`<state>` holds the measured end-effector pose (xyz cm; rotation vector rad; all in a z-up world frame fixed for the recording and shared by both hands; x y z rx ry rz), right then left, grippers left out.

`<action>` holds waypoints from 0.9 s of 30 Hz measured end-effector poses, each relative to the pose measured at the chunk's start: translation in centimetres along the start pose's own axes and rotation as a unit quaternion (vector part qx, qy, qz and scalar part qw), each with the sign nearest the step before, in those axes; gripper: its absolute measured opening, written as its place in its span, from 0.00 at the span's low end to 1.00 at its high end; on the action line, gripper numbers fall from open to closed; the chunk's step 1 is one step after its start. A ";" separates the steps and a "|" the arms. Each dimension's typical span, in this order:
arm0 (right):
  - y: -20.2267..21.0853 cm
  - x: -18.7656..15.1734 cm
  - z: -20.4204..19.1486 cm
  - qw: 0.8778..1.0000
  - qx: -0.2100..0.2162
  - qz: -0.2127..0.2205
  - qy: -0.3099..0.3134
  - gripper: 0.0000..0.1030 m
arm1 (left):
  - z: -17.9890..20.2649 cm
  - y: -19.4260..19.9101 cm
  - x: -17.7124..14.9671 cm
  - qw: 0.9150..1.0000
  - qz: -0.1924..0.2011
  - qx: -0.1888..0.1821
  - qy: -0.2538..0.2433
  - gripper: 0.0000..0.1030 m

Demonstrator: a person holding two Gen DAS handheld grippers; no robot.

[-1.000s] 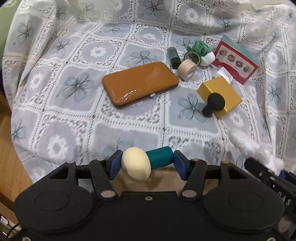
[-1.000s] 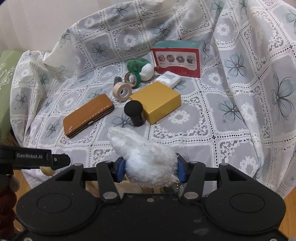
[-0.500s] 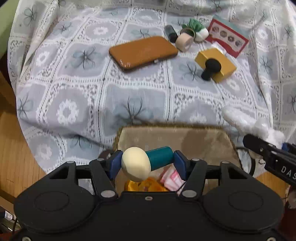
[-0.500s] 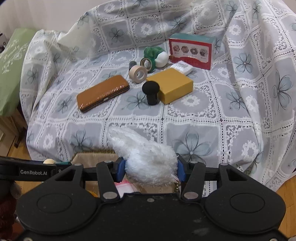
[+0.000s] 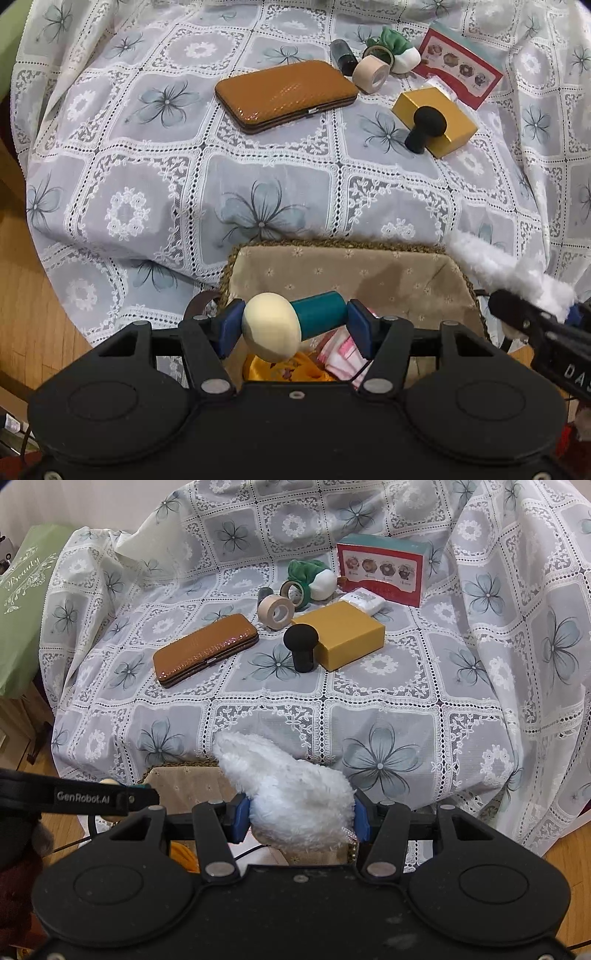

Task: Organize soft objects
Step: 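Open left tool to drop the sponge into the basket, then lower the plush into the basket and open right tool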

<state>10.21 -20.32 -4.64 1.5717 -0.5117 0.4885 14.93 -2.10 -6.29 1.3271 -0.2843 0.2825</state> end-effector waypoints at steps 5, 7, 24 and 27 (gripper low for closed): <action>-0.2 0.0 0.0 1.000 0.003 -0.002 0.001 0.51 | 0.2 -0.3 0.4 1.000 0.002 0.003 0.003 0.56; -0.3 0.0 0.0 1.000 0.003 -0.004 0.000 0.51 | 0.1 -0.3 0.5 1.000 0.003 0.004 0.006 0.62; -0.5 -0.6 -0.8 1.000 0.018 -0.015 0.015 0.51 | -1.1 -0.6 -0.3 0.999 0.001 0.028 0.024 0.67; -0.4 -0.9 -0.9 0.999 0.023 -0.020 0.021 0.51 | -1.3 -0.7 -0.7 0.999 -0.003 0.030 0.025 0.67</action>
Point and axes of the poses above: each gripper's, at about its wrist camera, not at the fingertips, and y roughly against the way its jaws point, z to its right, x to its top, the point moved 2 cm from there along -y, roughly the way its jaws point, and after that the axes turned 6 degrees about y, right-handed, at the moved point
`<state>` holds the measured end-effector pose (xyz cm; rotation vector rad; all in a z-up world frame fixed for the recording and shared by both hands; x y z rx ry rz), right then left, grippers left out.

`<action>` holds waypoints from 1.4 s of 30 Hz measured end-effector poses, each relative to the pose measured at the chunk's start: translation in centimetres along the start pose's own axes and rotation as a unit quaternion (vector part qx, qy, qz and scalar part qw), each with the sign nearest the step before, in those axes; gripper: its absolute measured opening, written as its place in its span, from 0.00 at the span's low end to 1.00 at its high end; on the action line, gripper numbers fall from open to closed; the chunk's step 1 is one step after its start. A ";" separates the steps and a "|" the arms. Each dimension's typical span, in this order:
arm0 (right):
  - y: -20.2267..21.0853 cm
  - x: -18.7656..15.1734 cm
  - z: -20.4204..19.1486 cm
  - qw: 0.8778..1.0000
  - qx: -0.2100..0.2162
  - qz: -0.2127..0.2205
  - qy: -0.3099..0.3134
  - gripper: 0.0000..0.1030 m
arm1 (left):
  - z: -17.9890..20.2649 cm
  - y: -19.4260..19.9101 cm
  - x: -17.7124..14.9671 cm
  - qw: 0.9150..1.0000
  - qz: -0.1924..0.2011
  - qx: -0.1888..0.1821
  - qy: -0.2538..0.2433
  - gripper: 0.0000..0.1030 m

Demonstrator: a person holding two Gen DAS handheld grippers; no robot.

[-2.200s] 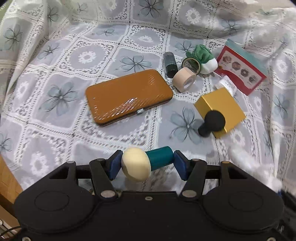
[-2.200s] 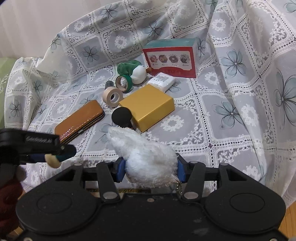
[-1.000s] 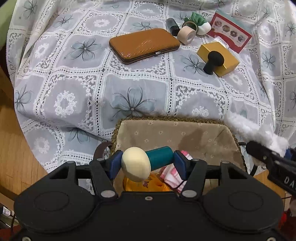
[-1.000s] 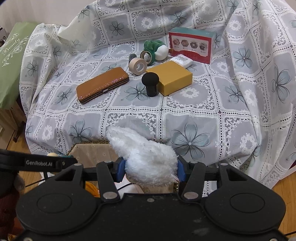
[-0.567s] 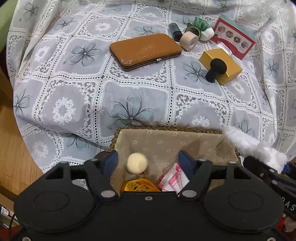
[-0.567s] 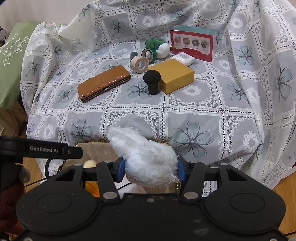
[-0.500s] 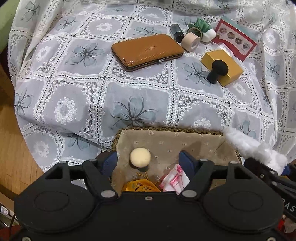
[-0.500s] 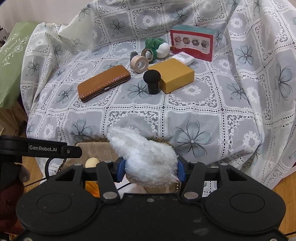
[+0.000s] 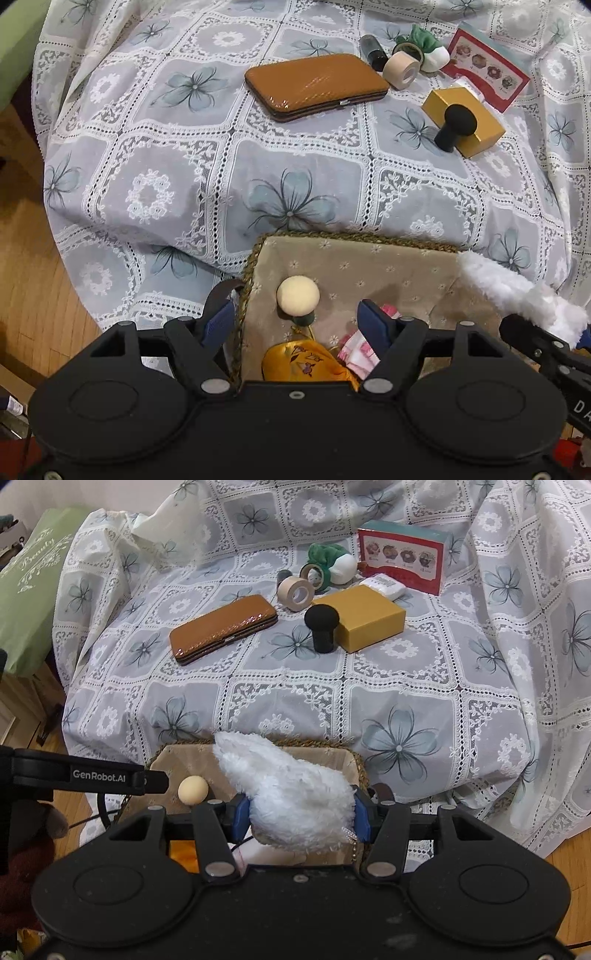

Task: Organize soft objects
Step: 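Lower the plush into the basket and open right tool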

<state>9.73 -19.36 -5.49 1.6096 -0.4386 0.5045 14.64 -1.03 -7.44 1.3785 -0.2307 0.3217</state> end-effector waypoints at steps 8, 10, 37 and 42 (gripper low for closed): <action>0.2 -1.0 -0.6 1.000 0.015 -0.010 0.014 0.52 | 0.0 0.0 -0.4 1.000 -0.007 0.001 0.000 0.67; 0.4 -1.1 -0.8 1.000 0.019 -0.007 0.020 0.53 | 0.0 0.0 -0.4 1.000 -0.006 0.001 -0.001 0.67; 1.2 -1.1 -0.3 0.999 0.030 0.014 0.013 0.63 | 0.4 0.4 -0.8 1.000 -0.005 0.002 -0.009 0.67; 1.1 -0.9 -0.2 0.999 0.029 0.017 0.010 0.63 | 0.4 0.2 -0.7 1.000 -0.007 0.003 -0.010 0.67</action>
Point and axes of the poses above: each gripper's, at about its wrist camera, not at the fingertips, and y roughly against the way its jaws point, z to its right, x to its top, the point moved 2 cm from there along -y, roughly the way its jaws point, and after that the axes turned 6 degrees about y, right-handed, at the moved point
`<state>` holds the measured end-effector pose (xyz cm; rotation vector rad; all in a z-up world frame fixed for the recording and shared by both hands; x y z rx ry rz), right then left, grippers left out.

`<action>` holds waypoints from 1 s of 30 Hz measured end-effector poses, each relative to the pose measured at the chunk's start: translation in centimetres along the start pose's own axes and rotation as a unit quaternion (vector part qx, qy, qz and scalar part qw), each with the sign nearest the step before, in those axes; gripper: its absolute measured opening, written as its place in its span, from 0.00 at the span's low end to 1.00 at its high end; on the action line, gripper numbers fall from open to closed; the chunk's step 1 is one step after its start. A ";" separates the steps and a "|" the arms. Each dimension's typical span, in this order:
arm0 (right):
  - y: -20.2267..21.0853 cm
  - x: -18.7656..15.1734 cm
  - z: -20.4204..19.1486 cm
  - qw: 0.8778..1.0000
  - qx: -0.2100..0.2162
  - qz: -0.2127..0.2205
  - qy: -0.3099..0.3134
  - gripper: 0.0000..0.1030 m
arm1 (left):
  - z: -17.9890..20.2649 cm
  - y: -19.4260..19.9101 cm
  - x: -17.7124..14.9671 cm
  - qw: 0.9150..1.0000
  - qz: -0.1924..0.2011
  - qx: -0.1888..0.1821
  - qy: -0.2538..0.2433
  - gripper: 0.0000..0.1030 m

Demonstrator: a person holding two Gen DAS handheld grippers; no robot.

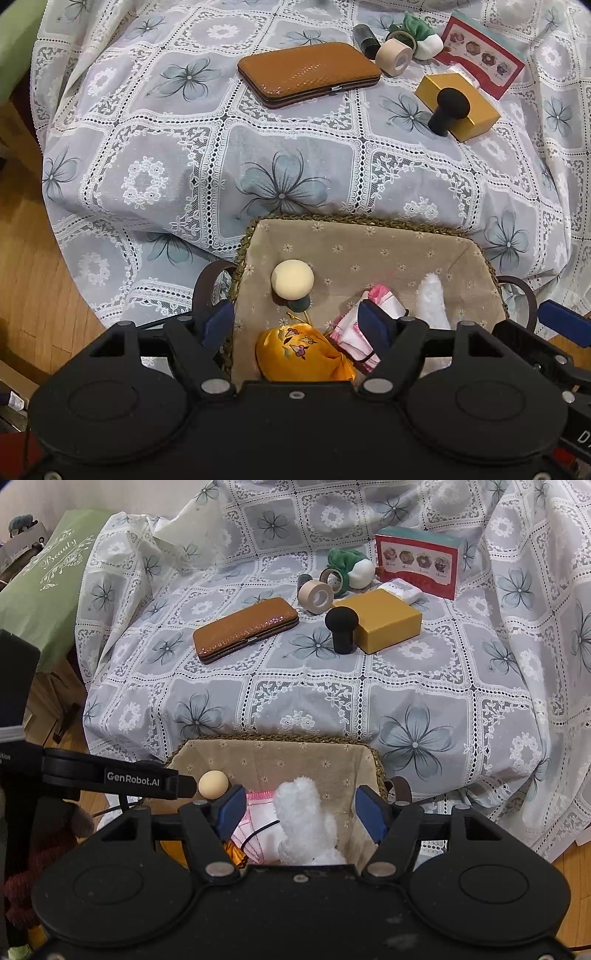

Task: Organize soft objects
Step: 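Lower the plush into the basket and open right tool, then move right tool toward the white wrapped pack while left tool moves toward the beige tape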

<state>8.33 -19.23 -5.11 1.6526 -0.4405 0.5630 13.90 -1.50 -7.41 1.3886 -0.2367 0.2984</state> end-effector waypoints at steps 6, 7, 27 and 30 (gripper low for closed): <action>-0.4 0.4 0.3 1.000 -0.003 -0.001 -0.007 0.64 | -0.1 -0.3 0.2 1.000 -0.003 0.001 0.000 0.67; -0.5 0.5 0.3 1.000 -0.003 -0.002 -0.008 0.64 | -0.1 -0.3 0.2 1.000 -0.004 0.002 0.000 0.67; -1.7 4.9 2.2 0.999 -0.017 0.012 -0.039 0.66 | 0.9 -0.2 3.7 1.000 0.008 0.005 0.001 0.68; -1.8 5.7 2.5 0.999 -0.020 0.020 -0.042 0.66 | 1.1 -0.1 4.5 1.000 0.013 0.005 0.000 0.68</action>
Point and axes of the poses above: each gripper's, at about its wrist camera, not at the fingertips, and y roughly against the way its jaws point, z to its right, x to its top, the point moved 2 cm from there along -y, roughly the way its jaws point, and after that the axes turned 6 degrees about y, right-handed, at the moved point
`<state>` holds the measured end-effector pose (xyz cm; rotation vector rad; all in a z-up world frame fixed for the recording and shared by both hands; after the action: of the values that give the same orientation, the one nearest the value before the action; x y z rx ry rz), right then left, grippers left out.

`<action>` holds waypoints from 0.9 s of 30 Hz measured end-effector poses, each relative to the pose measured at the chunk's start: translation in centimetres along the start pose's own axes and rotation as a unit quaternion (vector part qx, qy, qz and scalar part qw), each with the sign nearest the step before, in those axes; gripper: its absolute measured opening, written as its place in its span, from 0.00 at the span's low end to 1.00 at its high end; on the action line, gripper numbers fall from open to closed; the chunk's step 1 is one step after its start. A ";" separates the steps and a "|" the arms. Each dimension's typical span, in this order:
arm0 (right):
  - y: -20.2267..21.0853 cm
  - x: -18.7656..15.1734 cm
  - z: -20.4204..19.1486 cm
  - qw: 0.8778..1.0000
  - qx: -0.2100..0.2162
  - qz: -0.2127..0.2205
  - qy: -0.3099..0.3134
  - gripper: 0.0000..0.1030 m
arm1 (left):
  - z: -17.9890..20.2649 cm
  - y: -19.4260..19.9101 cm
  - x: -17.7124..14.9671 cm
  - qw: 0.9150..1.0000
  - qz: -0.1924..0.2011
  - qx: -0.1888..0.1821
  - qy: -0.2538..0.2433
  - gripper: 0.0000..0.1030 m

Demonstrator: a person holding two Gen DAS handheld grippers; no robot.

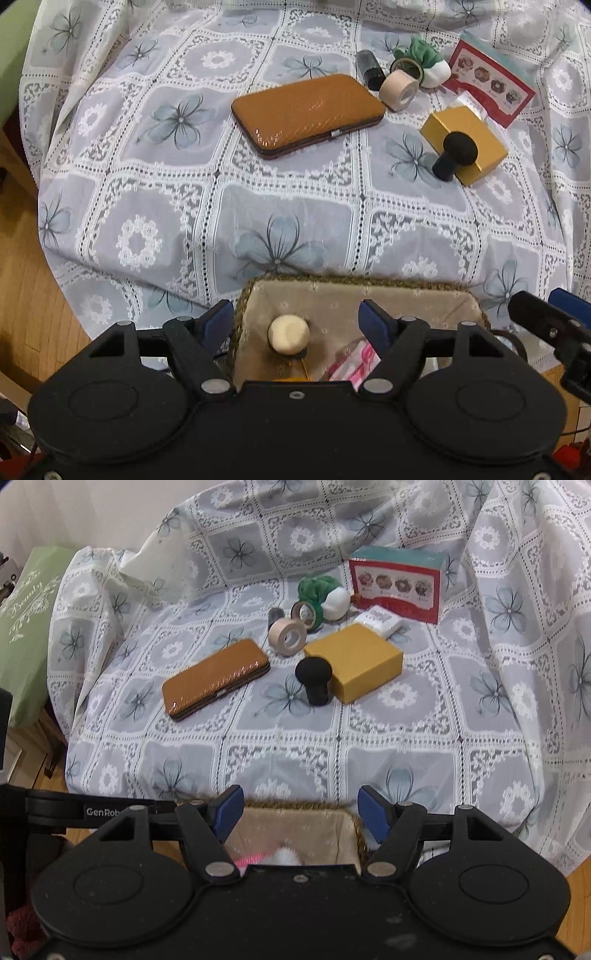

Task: Organize soft objects
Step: 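Move right tool toward the white wrapped pack while left tool moves toward the beige tape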

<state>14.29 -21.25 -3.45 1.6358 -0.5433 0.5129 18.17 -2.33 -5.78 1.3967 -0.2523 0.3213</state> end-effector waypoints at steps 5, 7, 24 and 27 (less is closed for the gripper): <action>-0.5 1.5 0.5 1.000 -0.011 0.013 -0.003 0.67 | 0.3 0.0 1.1 1.000 0.005 0.001 0.000 0.68; -1.0 2.3 0.8 1.000 -0.019 0.019 -0.003 0.67 | 0.4 0.1 1.5 1.000 0.006 0.001 0.000 0.68; -10.1 9.2 3.1 0.986 -0.159 0.043 0.026 0.68 | -0.3 -1.3 2.0 1.000 -0.012 0.015 0.008 0.68; -11.1 9.3 2.3 0.986 -0.161 0.041 0.035 0.68 | -0.6 -1.6 2.2 1.000 -0.015 0.019 0.013 0.68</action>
<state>28.56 -22.85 -6.72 1.2879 -0.6095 0.5130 20.84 -1.80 -6.58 1.4309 -0.2058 0.3208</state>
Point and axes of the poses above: each gripper's, at about its wrist camera, not at the fingertips, and y roughly against the way its jaws point, z to its right, x to its top, the point moved 2 cm from there along -y, roughly the way its jaws point, and after that the axes turned 6 degrees about y, right-handed, at the moved point
